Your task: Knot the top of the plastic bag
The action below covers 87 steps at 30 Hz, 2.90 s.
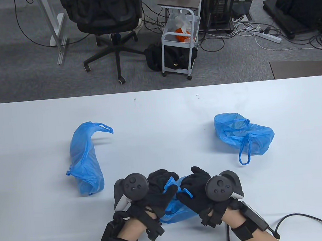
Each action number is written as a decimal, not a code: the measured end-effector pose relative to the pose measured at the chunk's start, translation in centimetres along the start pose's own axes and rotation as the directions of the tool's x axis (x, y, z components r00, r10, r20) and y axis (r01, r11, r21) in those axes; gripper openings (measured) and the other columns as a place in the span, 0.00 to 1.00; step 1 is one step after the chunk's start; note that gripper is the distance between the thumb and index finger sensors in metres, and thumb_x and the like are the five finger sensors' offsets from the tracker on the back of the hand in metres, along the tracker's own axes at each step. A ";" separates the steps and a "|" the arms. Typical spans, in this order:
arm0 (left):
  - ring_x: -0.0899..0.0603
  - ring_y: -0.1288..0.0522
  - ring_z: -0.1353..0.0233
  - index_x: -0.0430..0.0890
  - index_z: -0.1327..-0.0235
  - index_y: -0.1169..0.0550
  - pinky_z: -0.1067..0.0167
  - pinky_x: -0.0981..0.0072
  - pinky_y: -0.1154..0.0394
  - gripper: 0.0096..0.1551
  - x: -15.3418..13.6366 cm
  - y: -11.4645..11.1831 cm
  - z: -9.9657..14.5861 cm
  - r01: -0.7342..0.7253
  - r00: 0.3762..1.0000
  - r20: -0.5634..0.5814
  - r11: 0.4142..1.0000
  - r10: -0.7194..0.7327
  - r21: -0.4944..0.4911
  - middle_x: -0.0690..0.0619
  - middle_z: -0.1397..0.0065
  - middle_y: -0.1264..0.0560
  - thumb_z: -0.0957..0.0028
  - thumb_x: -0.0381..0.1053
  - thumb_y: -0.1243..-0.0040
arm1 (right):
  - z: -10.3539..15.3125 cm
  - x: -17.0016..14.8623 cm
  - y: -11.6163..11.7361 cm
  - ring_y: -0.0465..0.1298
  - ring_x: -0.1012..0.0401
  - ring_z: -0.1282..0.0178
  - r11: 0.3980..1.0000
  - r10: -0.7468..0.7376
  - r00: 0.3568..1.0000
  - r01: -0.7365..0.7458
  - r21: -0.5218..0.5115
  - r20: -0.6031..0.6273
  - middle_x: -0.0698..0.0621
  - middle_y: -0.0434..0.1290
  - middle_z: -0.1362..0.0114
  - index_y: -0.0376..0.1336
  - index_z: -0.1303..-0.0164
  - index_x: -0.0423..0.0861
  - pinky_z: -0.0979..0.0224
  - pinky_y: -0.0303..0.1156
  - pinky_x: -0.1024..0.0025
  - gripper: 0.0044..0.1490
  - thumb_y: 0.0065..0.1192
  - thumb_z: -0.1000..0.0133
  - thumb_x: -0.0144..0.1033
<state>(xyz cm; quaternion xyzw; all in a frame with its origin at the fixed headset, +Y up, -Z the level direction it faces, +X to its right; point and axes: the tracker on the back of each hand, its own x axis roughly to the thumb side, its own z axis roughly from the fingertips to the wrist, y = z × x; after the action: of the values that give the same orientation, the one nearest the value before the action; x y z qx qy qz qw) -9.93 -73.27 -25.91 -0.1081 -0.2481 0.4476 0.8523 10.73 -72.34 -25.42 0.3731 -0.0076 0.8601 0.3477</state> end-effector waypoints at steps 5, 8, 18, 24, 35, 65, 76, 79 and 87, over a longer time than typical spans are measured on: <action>0.39 0.38 0.21 0.63 0.46 0.31 0.25 0.38 0.49 0.22 0.3 -0.2 0.0 0.060 0.998 0.027 0.998 -0.061 0.012 0.57 0.30 0.28 0.51 0.66 0.53 | 0.1 -1.0 -0.2 0.77 0.37 0.43 0.989 -0.137 0.990 0.135 -0.053 -0.028 0.40 0.86 0.52 0.82 0.65 0.42 0.29 0.50 0.31 0.42 0.45 0.48 0.60; 0.40 0.30 0.25 0.61 0.47 0.30 0.27 0.38 0.43 0.21 0.4 -0.3 0.0 0.120 0.992 0.022 0.993 -0.121 0.021 0.57 0.36 0.23 0.51 0.65 0.53 | 0.2 -1.4 -0.6 0.79 0.37 0.44 0.986 -0.137 0.990 0.132 -0.101 -0.045 0.41 0.87 0.57 0.83 0.71 0.43 0.30 0.53 0.32 0.43 0.44 0.48 0.60; 0.53 0.15 0.53 0.53 0.51 0.29 0.46 0.51 0.23 0.22 -0.4 -0.3 -0.7 0.237 0.971 -0.026 0.971 -0.236 0.029 0.70 0.69 0.19 0.52 0.63 0.54 | 0.8 -1.9 -1.8 0.78 0.37 0.43 0.970 -0.152 0.979 0.121 -0.211 -0.139 0.40 0.84 0.48 0.79 0.58 0.43 0.30 0.53 0.32 0.41 0.50 0.48 0.66; 0.53 0.15 0.54 0.53 0.52 0.29 0.47 0.51 0.23 0.22 -2.4 1.1 -0.8 0.096 0.992 -0.092 0.993 -0.090 0.064 0.70 0.70 0.19 0.51 0.63 0.54 | 1.7 -1.4 -5.2 0.70 0.38 0.36 0.919 -0.157 0.980 0.099 -0.382 -0.124 0.44 0.74 0.42 0.58 0.30 0.45 0.28 0.47 0.31 0.47 0.58 0.50 0.66; 0.52 0.14 0.53 0.52 0.52 0.29 0.45 0.50 0.23 0.22 -1.5 1.2 -0.4 0.091 0.994 -0.059 0.993 -0.087 0.075 0.70 0.69 0.18 0.51 0.63 0.55 | 0.5 1.7 -0.7 0.69 0.36 0.32 0.963 0.268 0.960 -0.269 0.000 -0.076 0.41 0.70 0.29 0.56 0.27 0.45 0.27 0.45 0.29 0.50 0.70 0.52 0.60; 0.48 0.13 0.52 0.53 0.55 0.24 0.45 0.47 0.24 0.22 2.6 0.8 0.6 0.507 0.846 0.093 0.845 -0.526 0.169 0.65 0.68 0.15 0.53 0.64 0.52 | -0.1 -0.5 1.1 0.62 0.36 0.28 0.967 -0.207 0.968 0.224 0.124 -0.139 0.45 0.61 0.28 0.65 0.54 0.52 0.27 0.39 0.29 0.18 0.72 0.52 0.31; 0.41 0.26 0.30 0.58 0.52 0.24 0.30 0.41 0.38 0.22 2.7 1.0 0.8 0.529 0.829 0.086 0.826 -0.552 0.196 0.58 0.49 0.17 0.53 0.66 0.50 | 0.4 -1.4 0.2 0.69 0.35 0.35 0.953 -0.302 0.946 0.296 -0.068 -0.119 0.41 0.75 0.38 0.76 0.59 0.46 0.28 0.44 0.29 0.29 0.53 0.47 0.56; 0.38 0.37 0.21 0.56 0.49 0.25 0.25 0.38 0.48 0.24 2.6 1.4 0.9 0.543 0.822 0.061 0.813 -0.566 0.211 0.54 0.32 0.25 0.53 0.66 0.49 | 0.5 -1.2 -0.7 0.69 0.34 0.34 0.976 -0.196 0.976 0.186 -0.112 -0.092 0.40 0.73 0.33 0.73 0.45 0.48 0.28 0.43 0.29 0.32 0.52 0.47 0.54; 0.38 0.45 0.18 0.58 0.52 0.21 0.24 0.38 0.53 0.22 0.9 4.2 1.2 0.637 0.769 -0.102 0.739 -0.631 0.219 0.53 0.27 0.29 0.53 0.66 0.47 | 0.8 0.3 -3.8 0.58 0.34 0.26 0.993 0.070 0.986 -0.054 -0.109 0.149 0.42 0.65 0.25 0.74 0.46 0.53 0.27 0.35 0.29 0.24 0.63 0.50 0.47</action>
<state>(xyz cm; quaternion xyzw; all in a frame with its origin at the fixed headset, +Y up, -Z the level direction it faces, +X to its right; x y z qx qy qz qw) -13.08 -70.18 -26.32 0.0823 -0.2048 0.1567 0.9627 13.39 -69.54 -25.57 0.4187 -0.0911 0.8379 0.3382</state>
